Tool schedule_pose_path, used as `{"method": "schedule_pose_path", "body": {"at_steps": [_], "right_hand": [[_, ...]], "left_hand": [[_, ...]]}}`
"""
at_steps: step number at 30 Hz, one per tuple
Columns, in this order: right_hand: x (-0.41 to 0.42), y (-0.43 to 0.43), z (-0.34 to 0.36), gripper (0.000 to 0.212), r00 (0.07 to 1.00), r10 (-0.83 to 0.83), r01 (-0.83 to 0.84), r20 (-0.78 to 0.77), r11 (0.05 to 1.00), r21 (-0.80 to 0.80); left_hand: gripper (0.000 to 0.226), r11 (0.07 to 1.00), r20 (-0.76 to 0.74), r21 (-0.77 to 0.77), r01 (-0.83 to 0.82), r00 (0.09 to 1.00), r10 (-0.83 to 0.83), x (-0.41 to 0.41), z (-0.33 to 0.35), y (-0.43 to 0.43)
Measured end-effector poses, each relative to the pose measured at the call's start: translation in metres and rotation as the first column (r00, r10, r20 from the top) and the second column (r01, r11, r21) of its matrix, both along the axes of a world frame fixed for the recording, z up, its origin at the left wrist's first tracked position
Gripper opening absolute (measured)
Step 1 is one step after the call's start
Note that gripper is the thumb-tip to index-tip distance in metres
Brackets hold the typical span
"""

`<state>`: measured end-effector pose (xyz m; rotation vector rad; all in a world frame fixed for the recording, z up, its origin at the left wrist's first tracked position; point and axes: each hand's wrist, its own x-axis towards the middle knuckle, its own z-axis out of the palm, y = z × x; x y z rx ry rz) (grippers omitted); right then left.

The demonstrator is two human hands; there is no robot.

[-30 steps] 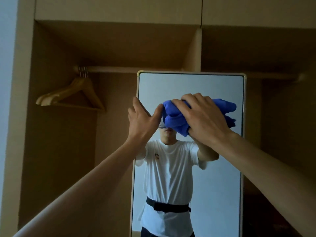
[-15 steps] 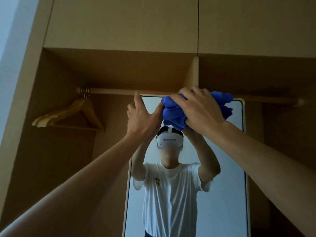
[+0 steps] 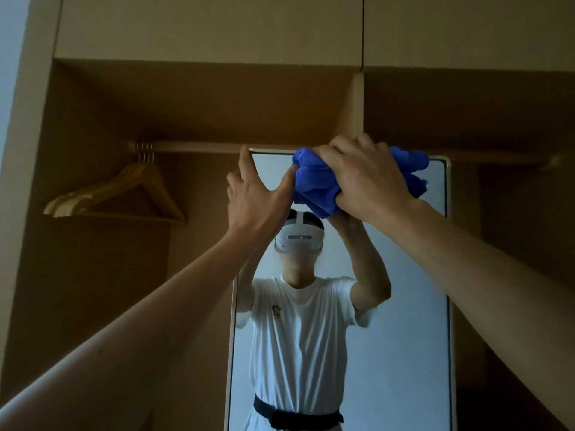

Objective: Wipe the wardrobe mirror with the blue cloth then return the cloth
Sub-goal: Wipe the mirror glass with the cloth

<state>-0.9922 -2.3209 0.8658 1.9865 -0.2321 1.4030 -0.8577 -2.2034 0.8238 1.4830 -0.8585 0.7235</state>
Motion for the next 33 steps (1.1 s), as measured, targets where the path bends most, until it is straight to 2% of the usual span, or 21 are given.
{"method": "schedule_pose_path", "body": {"at_steps": [12, 17, 24, 33], "right_hand": [[-0.003, 0.006, -0.058, 0.057, 0.997, -0.034, 0.036, -0.068, 0.999, 0.027], [-0.003, 0.007, -0.09, 0.049, 0.995, -0.028, 0.035, -0.098, 0.996, 0.078], [-0.007, 0.009, -0.145, 0.063, 0.984, -0.04, 0.065, -0.172, 0.987, 0.145], [-0.012, 0.006, -0.22, 0.048, 0.976, 0.009, 0.032, -0.216, 0.982, 0.184]], "left_hand": [[0.105, 0.999, -0.081, 0.033, 0.029, 0.996, -0.026, -0.004, -0.058, 0.002], [0.108, 0.997, -0.137, 0.039, 0.066, 0.989, -0.06, -0.008, -0.089, 0.005], [0.109, 0.992, -0.205, 0.07, 0.108, 0.975, -0.091, -0.012, -0.145, 0.009], [0.116, 0.988, -0.283, 0.099, 0.116, 0.955, -0.084, -0.019, -0.218, 0.013]]}}
